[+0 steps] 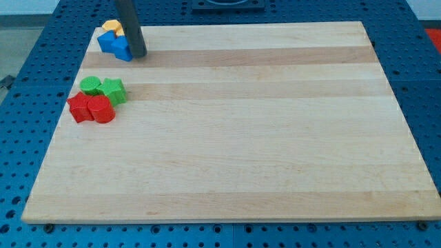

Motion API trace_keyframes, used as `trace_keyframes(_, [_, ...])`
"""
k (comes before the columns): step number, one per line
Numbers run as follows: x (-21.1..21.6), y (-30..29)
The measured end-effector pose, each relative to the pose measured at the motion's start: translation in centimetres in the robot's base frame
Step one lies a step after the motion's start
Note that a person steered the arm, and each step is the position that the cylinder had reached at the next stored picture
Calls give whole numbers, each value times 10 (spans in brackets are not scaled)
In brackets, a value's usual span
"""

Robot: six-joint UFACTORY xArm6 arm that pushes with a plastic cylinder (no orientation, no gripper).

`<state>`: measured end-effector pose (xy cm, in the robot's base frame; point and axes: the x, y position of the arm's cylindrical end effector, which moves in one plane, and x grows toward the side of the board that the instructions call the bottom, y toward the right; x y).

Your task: Slide the blue cube slightly to the bottom of the yellow heart

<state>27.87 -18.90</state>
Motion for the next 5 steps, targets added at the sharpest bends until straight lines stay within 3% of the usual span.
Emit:
trace_keyframes(2, [27, 20])
trace_keyframes(4, [33, -59])
trace_keyframes(5, [33, -66])
